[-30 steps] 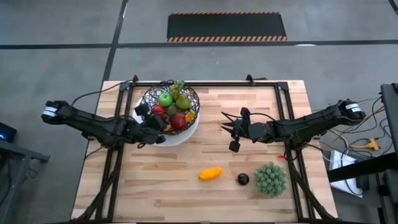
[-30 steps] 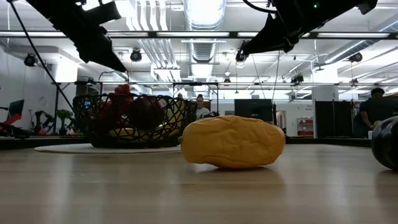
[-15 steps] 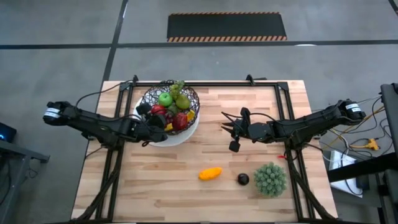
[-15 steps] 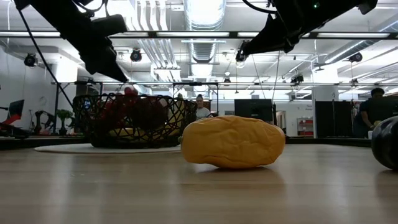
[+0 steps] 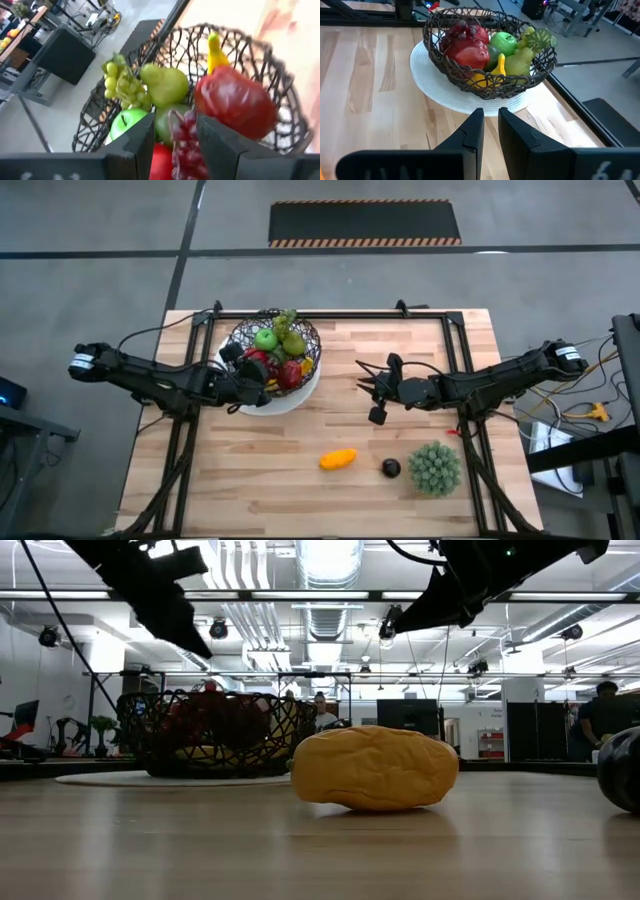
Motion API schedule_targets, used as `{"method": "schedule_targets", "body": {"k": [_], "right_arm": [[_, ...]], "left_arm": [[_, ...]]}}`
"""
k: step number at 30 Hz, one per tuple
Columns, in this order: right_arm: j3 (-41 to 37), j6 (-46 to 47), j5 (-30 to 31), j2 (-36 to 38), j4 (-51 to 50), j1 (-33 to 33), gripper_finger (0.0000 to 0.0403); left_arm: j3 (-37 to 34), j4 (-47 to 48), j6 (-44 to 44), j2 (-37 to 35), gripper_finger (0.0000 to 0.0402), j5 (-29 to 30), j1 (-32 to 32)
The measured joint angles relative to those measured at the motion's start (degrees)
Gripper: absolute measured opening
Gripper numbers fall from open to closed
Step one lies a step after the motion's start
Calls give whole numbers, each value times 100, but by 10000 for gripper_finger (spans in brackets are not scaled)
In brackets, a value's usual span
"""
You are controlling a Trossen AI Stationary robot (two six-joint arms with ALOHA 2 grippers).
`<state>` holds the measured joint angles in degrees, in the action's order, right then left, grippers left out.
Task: Build produce basket
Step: Put the mango into the woven basket
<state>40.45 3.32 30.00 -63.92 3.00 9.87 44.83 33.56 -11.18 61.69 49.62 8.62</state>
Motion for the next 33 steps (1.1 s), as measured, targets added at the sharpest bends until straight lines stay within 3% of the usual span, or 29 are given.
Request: {"method": "schedule_targets", "body": {"k": [14,18,25,33], "right_arm": [[0,44,-48,0,13,2,55],[0,102,-378,1,22,2,90],[0,191,-1029,2,26,14,173],[0,202,-1056,2,24,375,223]], "left_arm": [[486,-13,306,-2,128,-356,11],[581,-255,314,-2,128,-847,11],[498,-1552,828,19,128,-2375,138],[462,-2369,850,382,128,-2539,484]]}}
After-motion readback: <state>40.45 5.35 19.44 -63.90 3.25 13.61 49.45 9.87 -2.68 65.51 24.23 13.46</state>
